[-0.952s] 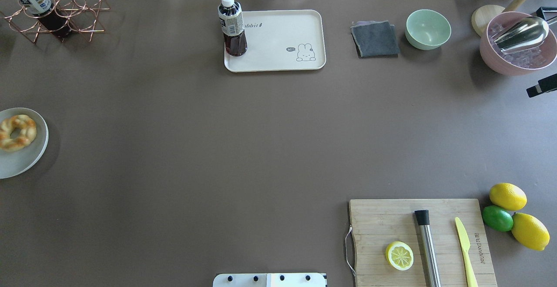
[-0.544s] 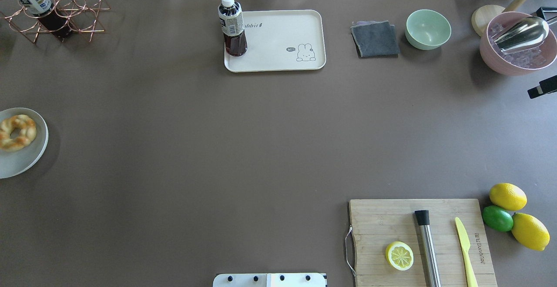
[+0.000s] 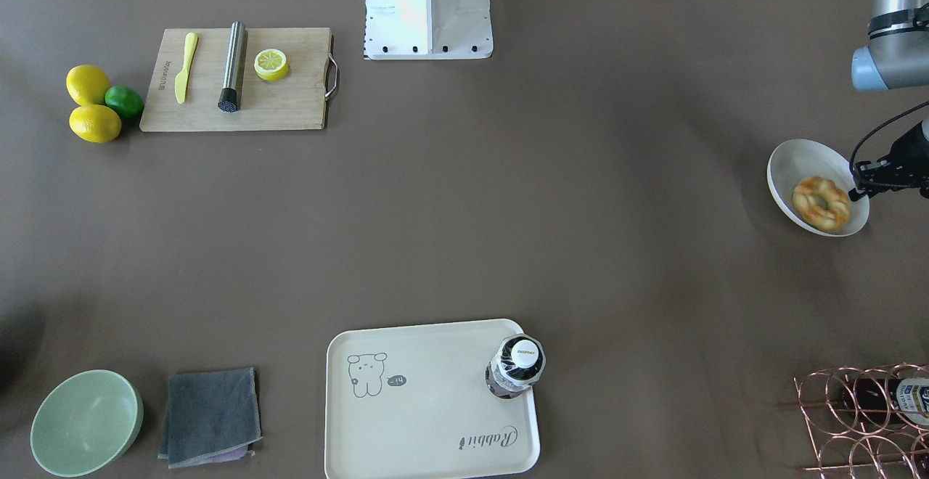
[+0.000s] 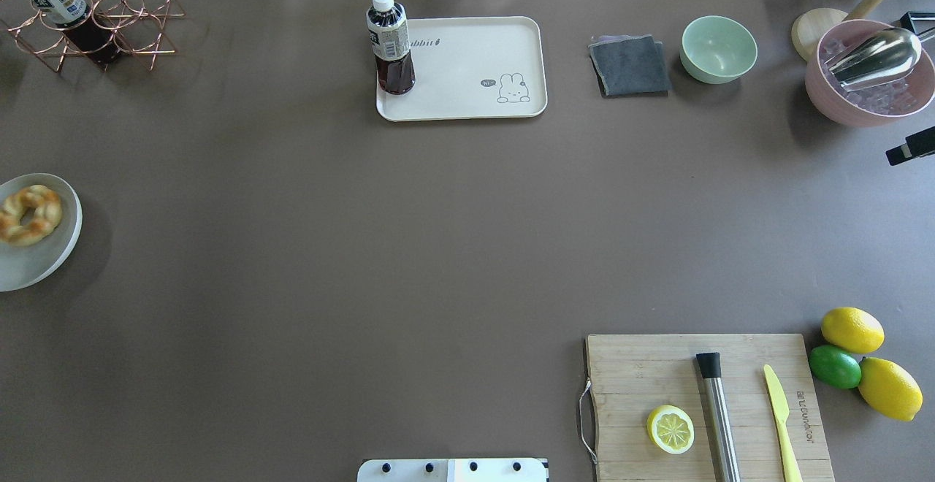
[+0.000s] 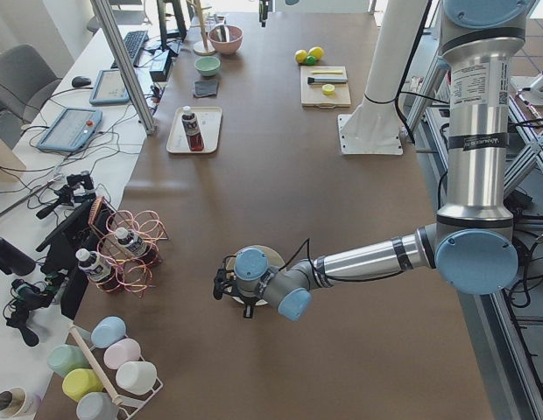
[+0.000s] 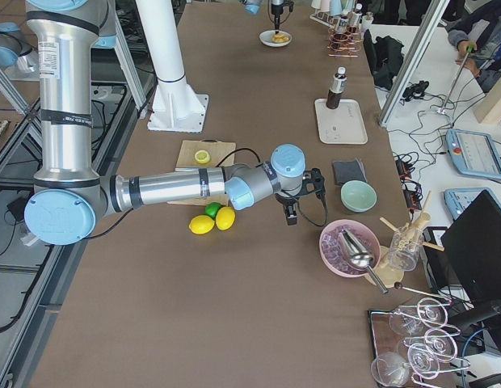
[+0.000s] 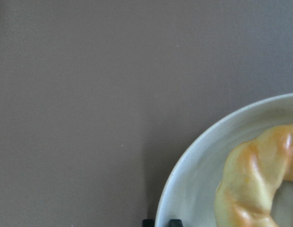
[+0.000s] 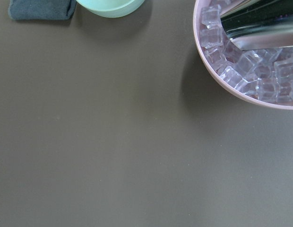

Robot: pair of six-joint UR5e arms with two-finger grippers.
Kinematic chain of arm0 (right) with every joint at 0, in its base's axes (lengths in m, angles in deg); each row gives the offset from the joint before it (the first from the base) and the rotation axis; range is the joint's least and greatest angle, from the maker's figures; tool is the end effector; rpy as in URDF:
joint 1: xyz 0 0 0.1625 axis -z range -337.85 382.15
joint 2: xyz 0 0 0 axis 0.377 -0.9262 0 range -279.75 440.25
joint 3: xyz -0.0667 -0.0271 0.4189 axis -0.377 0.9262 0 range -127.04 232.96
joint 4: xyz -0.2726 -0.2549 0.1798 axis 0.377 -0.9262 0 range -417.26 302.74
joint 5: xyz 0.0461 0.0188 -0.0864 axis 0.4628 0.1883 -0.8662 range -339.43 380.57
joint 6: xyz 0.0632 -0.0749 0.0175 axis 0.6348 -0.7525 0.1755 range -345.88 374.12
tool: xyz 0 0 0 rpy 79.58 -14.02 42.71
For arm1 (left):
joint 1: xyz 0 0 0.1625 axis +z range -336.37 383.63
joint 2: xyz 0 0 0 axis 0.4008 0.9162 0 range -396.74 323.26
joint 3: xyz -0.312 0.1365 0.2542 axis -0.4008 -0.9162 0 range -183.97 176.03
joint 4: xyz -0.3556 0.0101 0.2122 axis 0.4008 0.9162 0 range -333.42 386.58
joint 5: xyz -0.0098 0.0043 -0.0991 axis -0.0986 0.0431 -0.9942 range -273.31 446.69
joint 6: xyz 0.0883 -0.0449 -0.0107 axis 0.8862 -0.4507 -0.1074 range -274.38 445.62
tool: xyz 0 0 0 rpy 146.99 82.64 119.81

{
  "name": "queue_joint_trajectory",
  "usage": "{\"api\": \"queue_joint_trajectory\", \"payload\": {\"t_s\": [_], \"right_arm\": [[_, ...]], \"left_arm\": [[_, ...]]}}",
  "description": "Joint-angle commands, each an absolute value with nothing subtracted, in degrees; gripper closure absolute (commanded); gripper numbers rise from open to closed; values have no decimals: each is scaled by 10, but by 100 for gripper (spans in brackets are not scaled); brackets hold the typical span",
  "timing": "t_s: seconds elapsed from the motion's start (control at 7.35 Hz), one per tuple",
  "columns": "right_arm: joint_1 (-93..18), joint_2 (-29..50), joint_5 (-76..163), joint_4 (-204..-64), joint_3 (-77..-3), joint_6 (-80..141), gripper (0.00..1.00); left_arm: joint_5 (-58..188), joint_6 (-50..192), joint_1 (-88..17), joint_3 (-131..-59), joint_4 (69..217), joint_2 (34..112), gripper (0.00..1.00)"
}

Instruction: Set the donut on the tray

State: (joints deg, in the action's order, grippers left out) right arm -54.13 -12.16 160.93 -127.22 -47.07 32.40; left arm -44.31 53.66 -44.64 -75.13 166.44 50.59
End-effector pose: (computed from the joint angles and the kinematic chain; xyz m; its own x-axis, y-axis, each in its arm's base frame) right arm -0.0610 -0.4882 0.5451 0.5738 -0.2037 0.7932 0.0316 0.9734 0.2271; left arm 0.1104 -0.4603 0.7498 0.6695 0.0498 -0.7412 0.0336 0.9947 0.0972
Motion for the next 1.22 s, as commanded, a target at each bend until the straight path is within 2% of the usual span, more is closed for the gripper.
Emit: {"api": "queue_joint_trajectory", "payload": {"t_s": [0.0,0.27,0.54,0.68,1.09], "right_arm": [[-541,-113,1598,-1273,-481,344,1],[-521,-61,1587,-1274,-481,450,1],[-479,2,1573,-1275,-481,551,1],[-450,37,1556,-1277,-480,610,1],[-370,124,1521,-1282,-484,767,0]], "left_arm": [[-520,514,-448,-782,1619,538,100],[-561,494,-466,-854,1527,561,100],[-592,351,-457,-938,1524,574,100],[-594,275,-421,-981,1523,596,100],[-531,37,-302,-1014,1517,744,100]]}}
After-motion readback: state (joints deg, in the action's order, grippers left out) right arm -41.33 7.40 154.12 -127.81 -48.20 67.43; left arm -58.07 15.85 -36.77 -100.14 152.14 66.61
